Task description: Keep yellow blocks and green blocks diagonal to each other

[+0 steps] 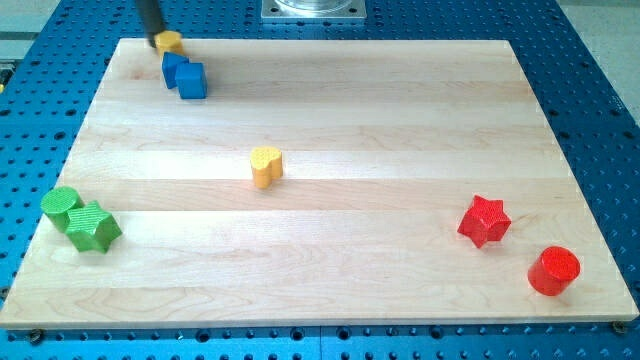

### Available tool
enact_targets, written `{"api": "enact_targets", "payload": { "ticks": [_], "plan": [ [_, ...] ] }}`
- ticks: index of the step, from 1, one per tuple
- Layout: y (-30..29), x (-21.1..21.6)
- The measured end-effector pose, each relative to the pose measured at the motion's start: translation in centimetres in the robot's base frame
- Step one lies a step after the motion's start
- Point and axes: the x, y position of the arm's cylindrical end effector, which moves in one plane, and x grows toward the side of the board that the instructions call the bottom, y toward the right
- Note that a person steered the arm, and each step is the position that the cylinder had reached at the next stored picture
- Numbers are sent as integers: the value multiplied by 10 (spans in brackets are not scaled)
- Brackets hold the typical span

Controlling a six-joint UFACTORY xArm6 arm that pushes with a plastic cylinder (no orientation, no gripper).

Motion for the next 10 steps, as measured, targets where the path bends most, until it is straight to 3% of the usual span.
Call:
{"api": "enact_targets", "payload": {
  "ticks": [1,2,3,4,5,6,7,8,10],
  "plan": [
    [59,21],
    [74,51],
    [58,0],
    [1,38],
    [89,49],
    [127,92],
    [130,139],
    [159,108],
    [149,196]
  ]
}}
